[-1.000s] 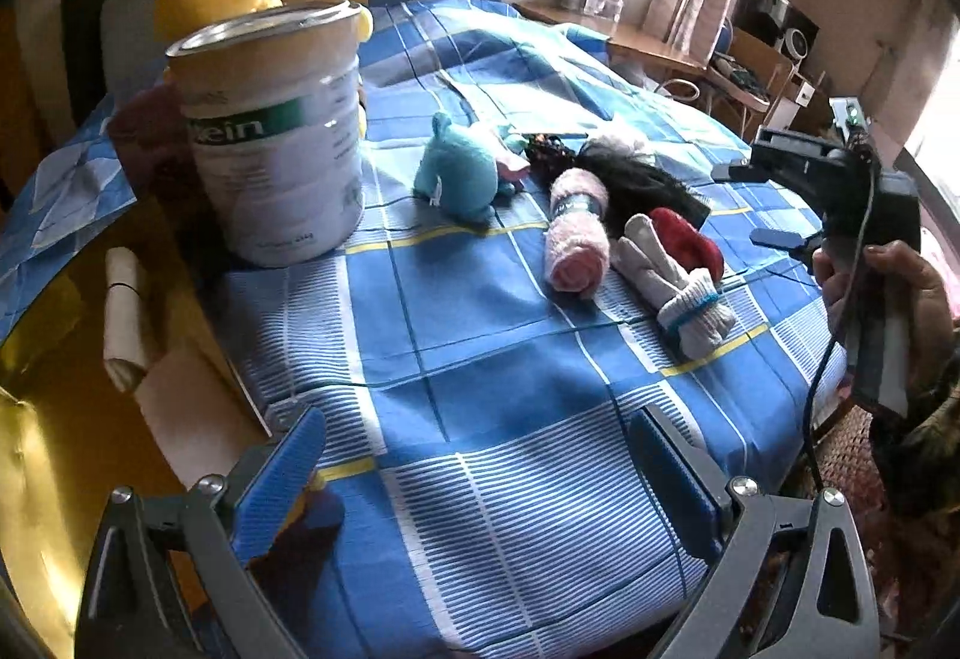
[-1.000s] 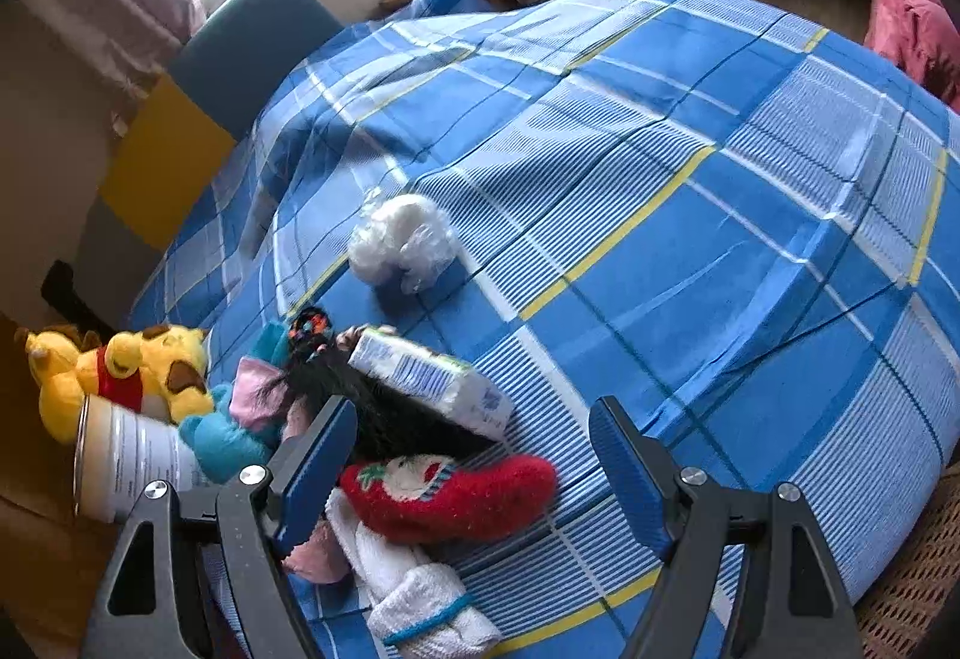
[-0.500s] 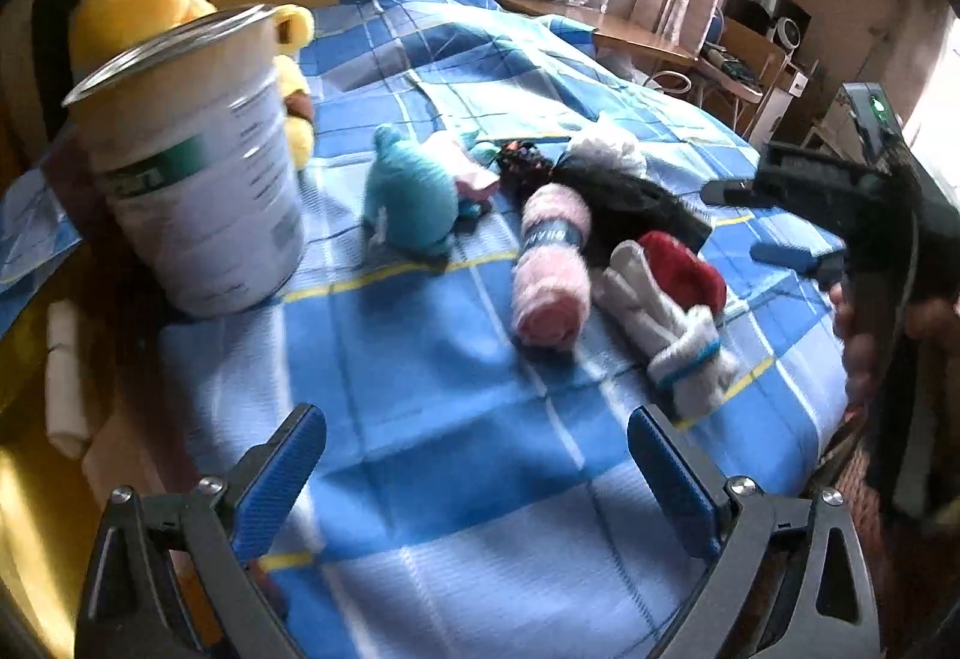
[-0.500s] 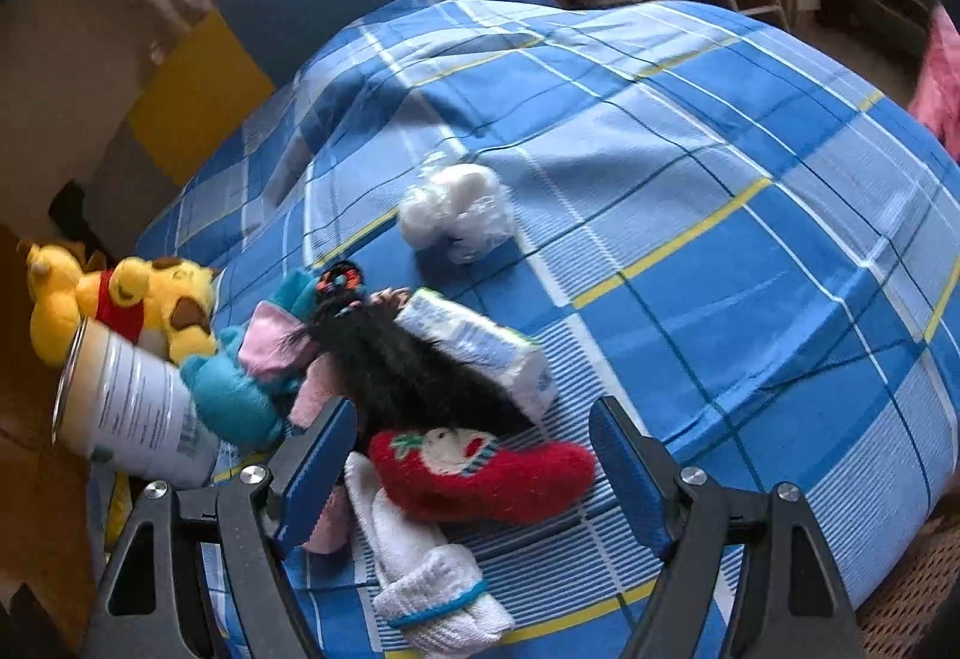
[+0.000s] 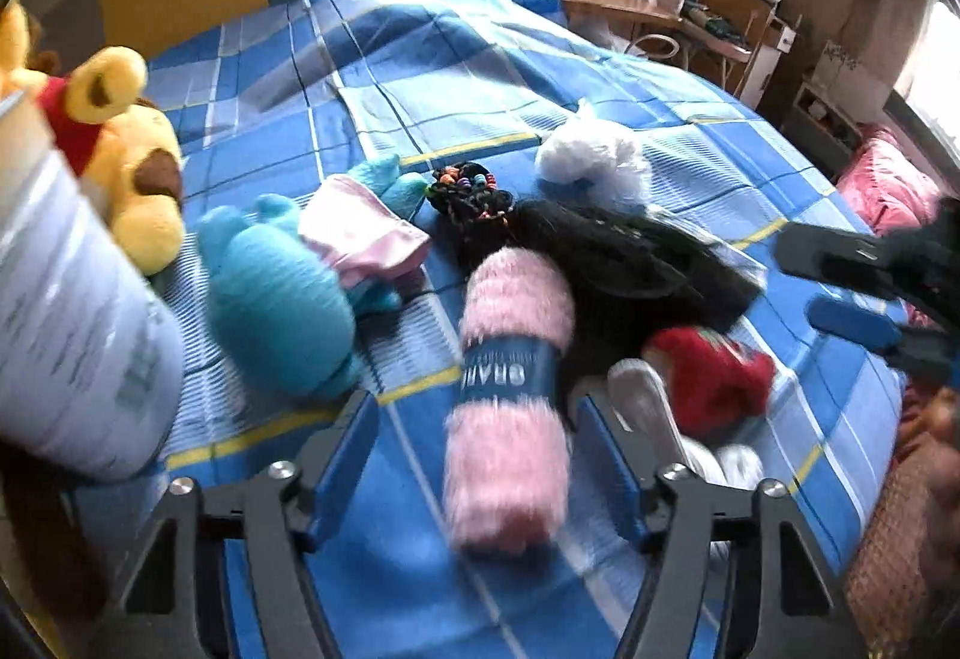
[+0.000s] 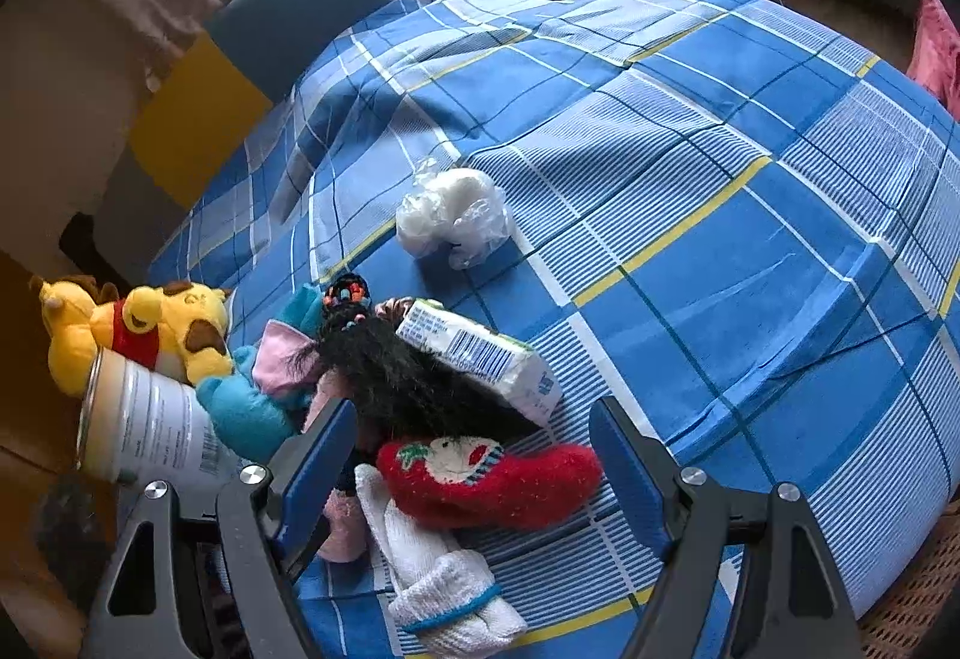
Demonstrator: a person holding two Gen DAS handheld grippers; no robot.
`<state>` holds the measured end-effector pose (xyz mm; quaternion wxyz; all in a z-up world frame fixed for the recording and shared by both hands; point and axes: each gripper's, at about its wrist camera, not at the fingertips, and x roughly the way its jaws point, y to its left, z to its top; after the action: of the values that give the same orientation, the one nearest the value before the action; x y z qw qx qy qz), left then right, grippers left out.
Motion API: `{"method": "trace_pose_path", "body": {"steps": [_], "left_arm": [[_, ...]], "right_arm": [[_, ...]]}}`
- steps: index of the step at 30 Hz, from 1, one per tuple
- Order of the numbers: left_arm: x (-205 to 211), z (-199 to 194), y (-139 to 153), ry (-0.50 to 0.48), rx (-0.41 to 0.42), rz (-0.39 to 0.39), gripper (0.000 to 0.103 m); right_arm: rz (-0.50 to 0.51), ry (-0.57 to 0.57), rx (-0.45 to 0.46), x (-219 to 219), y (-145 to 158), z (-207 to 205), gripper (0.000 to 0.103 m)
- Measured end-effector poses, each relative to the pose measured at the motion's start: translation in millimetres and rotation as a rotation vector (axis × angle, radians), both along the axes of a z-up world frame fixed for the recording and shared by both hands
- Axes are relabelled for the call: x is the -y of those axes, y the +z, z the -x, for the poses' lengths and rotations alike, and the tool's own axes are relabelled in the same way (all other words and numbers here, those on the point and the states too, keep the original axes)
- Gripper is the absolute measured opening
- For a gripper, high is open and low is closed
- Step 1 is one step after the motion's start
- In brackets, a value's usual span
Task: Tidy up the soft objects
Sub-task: 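Grasp the pink towel roll with the left gripper while the right gripper grasps the white knit glove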
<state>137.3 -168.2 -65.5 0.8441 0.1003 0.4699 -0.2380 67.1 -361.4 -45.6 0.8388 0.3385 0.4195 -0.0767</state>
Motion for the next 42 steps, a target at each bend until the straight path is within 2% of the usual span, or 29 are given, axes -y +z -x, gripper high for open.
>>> {"method": "trace_pose_path", "body": {"steps": [6, 7, 8, 10, 12, 16, 18, 20, 23, 26, 27, 29, 32, 33, 37, 42], "left_arm": [[17.3, -27.4, -29.6, 0.026, -0.087, -0.026, 0.054], [17.5, -26.3, -31.7, 0.031, -0.066, -0.027, 0.053], [17.6, -24.7, -31.9, 0.035, -0.054, -0.034, 0.049], [13.6, -22.6, -29.7, 0.048, -0.048, -0.036, 0.034], [2.9, -19.3, -23.8, 0.068, -0.057, -0.009, 0.033], [-27.7, 7.4, -10.5, 0.089, -0.014, 0.022, 0.033], [-42.4, 22.6, -10.6, 0.110, -0.021, 0.034, 0.033], [-57.1, 43.1, -13.7, 0.140, -0.008, 0.026, 0.033], [-71.0, 68.2, -26.2, 0.157, 0.017, -0.004, 0.033], [-70.5, 88.3, -33.2, 0.120, 0.127, -0.043, 0.035], [-69.2, 90.9, -34.5, 0.113, 0.148, -0.049, 0.035], [-69.5, 91.3, -36.0, 0.108, 0.156, -0.043, 0.035], [-74.2, 93.1, -37.0, 0.096, 0.159, -0.019, 0.035], [-76.1, 93.3, -37.3, 0.092, 0.164, -0.014, 0.035], [-74.9, 93.8, -39.0, 0.076, 0.195, -0.015, 0.035], [-78.0, 94.8, -39.5, 0.079, 0.203, 0.008, 0.035]], "right_arm": [[-0.020, 0.000, -0.002, 1.2, -1.7, -1.5, 0.081], [-0.015, 0.004, -0.001, 0.4, -1.2, -1.7, 0.081], [-0.004, 0.008, -0.001, -0.4, -0.4, -2.1, 0.081], [0.012, 0.013, -0.001, -1.7, 0.6, -2.5, 0.079], [0.024, 0.022, -0.006, -3.1, 0.4, -3.5, 0.073], [0.051, 0.048, -0.019, -8.2, 0.0, -6.4, 0.063], [0.061, 0.076, -0.025, -12.9, -0.6, -8.6, 0.063], [0.064, 0.112, -0.030, -19.0, -1.2, -10.9, 0.062], [0.059, 0.170, -0.027, -29.2, -0.4, -11.6, 0.056], [-0.007, 0.285, 0.012, -43.9, 3.5, -8.0, 0.049], [0.005, 0.319, 0.018, -51.2, 5.6, -7.2, 0.048], [0.046, 0.375, -0.025, -67.1, 2.0, -8.4, 0.048], [0.127, 0.396, -0.182, -80.7, -18.3, -14.1, 0.045], [0.157, 0.386, -0.199, -82.0, -19.4, -14.6, 0.045], [0.159, 0.391, -0.213, -83.4, -23.0, -16.1, 0.045], [0.216, 0.438, -0.328, -97.1, -41.9, -24.3, 0.045]]}}
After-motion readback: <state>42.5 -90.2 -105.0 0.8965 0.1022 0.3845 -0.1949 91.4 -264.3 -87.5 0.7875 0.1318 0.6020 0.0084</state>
